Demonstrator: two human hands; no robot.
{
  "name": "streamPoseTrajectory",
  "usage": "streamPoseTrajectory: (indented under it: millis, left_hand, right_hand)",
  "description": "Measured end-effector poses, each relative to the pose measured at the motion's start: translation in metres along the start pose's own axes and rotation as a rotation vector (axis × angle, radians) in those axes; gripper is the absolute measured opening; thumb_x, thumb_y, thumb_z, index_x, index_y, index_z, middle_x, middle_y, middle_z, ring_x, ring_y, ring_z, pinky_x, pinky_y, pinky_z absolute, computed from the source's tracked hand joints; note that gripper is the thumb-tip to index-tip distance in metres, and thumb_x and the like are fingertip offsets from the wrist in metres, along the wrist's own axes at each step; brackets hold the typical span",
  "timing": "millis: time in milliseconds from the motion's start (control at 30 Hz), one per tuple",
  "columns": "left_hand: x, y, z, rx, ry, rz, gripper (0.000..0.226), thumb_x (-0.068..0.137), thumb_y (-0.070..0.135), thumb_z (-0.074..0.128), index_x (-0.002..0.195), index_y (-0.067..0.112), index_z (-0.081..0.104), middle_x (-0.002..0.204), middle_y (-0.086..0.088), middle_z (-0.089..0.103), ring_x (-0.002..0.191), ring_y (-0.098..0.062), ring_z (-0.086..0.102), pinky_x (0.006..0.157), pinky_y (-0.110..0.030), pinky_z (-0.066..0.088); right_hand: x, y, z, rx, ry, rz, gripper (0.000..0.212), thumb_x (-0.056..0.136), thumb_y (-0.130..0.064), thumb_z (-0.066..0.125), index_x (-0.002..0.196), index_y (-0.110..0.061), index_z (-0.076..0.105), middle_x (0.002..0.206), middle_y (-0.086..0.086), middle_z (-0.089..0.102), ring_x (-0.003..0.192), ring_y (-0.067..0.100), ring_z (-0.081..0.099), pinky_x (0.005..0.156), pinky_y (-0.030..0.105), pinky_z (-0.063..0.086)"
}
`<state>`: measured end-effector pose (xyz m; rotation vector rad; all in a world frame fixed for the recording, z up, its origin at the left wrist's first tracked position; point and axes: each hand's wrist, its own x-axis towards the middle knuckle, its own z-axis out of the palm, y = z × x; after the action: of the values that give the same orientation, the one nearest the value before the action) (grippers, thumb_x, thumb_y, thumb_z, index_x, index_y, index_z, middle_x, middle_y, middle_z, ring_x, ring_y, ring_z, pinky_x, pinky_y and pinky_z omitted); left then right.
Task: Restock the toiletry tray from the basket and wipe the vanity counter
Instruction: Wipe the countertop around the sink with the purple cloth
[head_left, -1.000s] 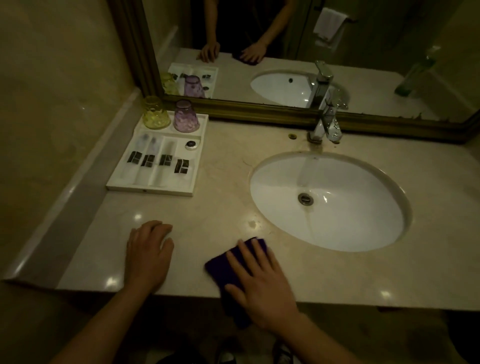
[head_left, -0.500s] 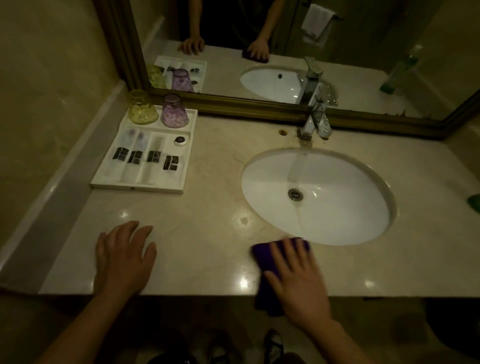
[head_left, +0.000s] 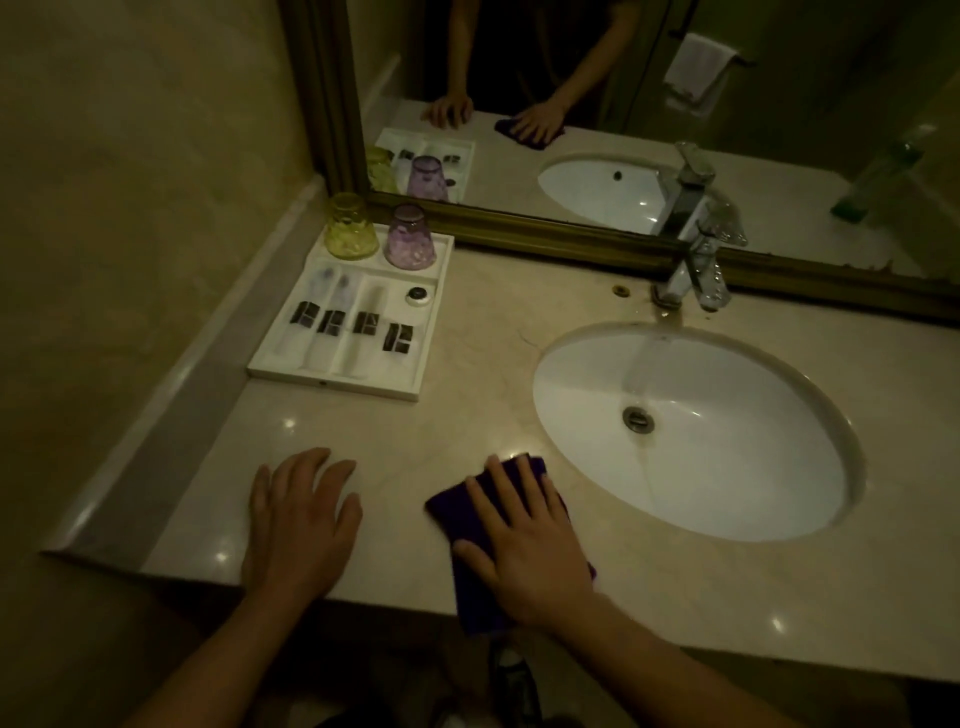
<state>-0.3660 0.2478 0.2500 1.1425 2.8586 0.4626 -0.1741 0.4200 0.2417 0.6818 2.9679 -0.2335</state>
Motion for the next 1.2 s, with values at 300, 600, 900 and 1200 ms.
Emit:
streamPoseTrajectory:
  millis: [300,600,900,1200]
  left_hand:
    - [0.000,-0.011,0.011,0.018,0.088,-0.131,0.046,0.085,0.039,0.040,0.121,0.020,0.061,0.128,-0.011,0.054,0.121,-0.031,0.045,0.113,-0.058,0.019]
    - [-0.001,-0.010,0.011,0.035,0.128,-0.275,0.049,0.085,0.039,0.041,0.123,0.016,0.061,0.129,-0.012,0.056,0.121,-0.031,0.048,0.112,-0.058,0.023]
    - [-0.019,-0.039,0.003,-0.002,0.144,-0.443,0.055,0.096,0.044,0.023,0.133,0.018,0.054,0.143,-0.012,0.048,0.132,-0.030,0.039,0.111,-0.057,0.027]
    - [-0.028,-0.040,0.001,0.097,0.045,-0.449,0.070,0.094,0.052,0.015,0.149,0.011,0.030,0.156,-0.009,0.032,0.144,-0.024,0.025,0.119,-0.049,0.017]
  right_hand:
    - [0.177,0.030,-0.036,0.051,0.018,0.243,0.081,0.091,-0.073,0.010,0.156,-0.023,0.007,0.164,0.013,-0.001,0.149,0.038,-0.004,0.120,0.055,-0.001]
    - [0.074,-0.038,-0.003,0.053,0.050,0.028,0.078,0.093,-0.070,0.013,0.155,-0.023,0.010,0.164,0.011,-0.002,0.149,0.037,-0.010,0.120,0.050,-0.003]
    - [0.107,-0.092,-0.003,0.002,-0.043,-0.565,0.070,0.098,-0.066,0.010,0.155,-0.026,0.011,0.164,0.004,0.001,0.149,0.028,-0.014,0.120,0.052,-0.003]
    - [0.202,-0.121,-0.013,-0.064,-0.096,-0.782,0.071,0.094,-0.067,0.004,0.155,-0.031,0.009,0.164,-0.001,0.003,0.150,0.024,-0.007,0.121,0.044,-0.005]
